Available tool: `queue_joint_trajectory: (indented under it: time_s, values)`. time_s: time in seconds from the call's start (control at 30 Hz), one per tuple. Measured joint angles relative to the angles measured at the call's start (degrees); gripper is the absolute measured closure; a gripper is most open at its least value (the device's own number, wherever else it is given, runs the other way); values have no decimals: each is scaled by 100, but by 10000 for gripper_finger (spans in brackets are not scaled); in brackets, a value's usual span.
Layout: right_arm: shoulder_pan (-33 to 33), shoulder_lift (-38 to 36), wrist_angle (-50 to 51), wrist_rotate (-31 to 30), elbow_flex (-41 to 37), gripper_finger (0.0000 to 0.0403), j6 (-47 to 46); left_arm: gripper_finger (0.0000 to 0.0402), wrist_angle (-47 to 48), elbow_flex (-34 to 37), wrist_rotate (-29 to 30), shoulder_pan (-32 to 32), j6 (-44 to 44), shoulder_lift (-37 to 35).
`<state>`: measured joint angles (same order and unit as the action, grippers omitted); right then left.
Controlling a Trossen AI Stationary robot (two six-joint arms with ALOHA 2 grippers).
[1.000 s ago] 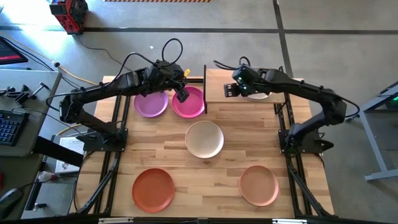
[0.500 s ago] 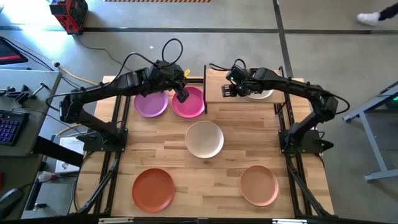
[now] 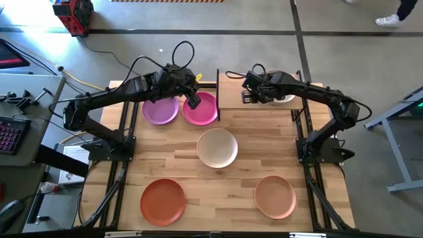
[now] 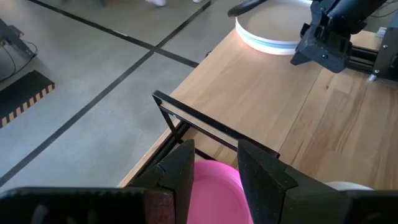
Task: Place and stack plates onto a shelf
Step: Adjust the plates, then stack the brown plate on top of the white plate
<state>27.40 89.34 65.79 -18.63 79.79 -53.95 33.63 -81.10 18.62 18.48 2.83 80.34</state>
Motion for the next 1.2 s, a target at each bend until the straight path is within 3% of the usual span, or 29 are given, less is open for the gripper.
queue_joint_trajectory:
  time_s: [0.13, 0.33, 0.8, 1.0, 1.2]
  values:
    - [0, -2, 88, 53, -2, 265, 123, 289, 0, 0, 0, 0, 0, 0]
    - [-233, -151, 89, 677, -4, 265, 705, 289, 2, 0, -1, 0, 9, 0]
    - [-1663, -754, 235, 1470, -3, 265, 1464, 289, 28, 0, -5, 0, 415, 2]
    - [-2243, -761, 449, 1904, -4, 265, 1838, 289, 470, 0, -12, -3, 832, 2]
    - [-2757, -760, 577, 1923, -3, 265, 2320, 289, 955, 0, -8, -127, 1379, 2]
